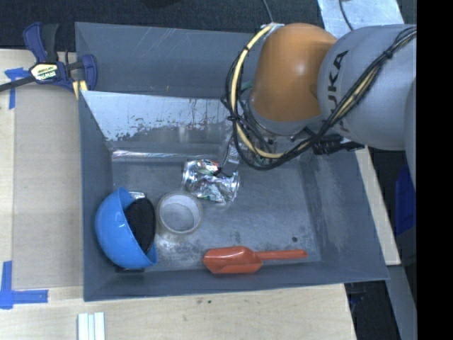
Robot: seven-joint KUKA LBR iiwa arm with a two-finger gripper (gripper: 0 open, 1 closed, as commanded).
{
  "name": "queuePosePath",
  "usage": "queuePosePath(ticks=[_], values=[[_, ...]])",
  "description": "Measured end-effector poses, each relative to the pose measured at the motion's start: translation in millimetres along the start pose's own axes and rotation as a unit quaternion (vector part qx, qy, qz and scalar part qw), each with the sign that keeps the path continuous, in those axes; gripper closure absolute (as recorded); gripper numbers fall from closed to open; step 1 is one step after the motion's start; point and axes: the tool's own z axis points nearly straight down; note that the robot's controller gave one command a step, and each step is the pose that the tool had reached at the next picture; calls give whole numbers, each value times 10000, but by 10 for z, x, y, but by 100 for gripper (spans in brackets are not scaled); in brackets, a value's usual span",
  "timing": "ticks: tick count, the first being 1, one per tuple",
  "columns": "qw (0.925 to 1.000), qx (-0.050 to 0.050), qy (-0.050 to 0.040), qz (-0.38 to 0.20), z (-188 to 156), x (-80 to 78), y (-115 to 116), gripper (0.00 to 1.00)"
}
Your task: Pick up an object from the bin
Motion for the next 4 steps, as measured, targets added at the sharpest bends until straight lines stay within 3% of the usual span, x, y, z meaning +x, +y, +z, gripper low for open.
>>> queuePosePath(ticks=[1,2,3,4], values=[[9997,16,1,228,710,-57,-363,100],[9996,-33,-54,267,753,-114,109,100],[9988,-65,-95,470,1139,-224,-248,100],[9989,-55,-108,454,1126,-228,-244,100]])
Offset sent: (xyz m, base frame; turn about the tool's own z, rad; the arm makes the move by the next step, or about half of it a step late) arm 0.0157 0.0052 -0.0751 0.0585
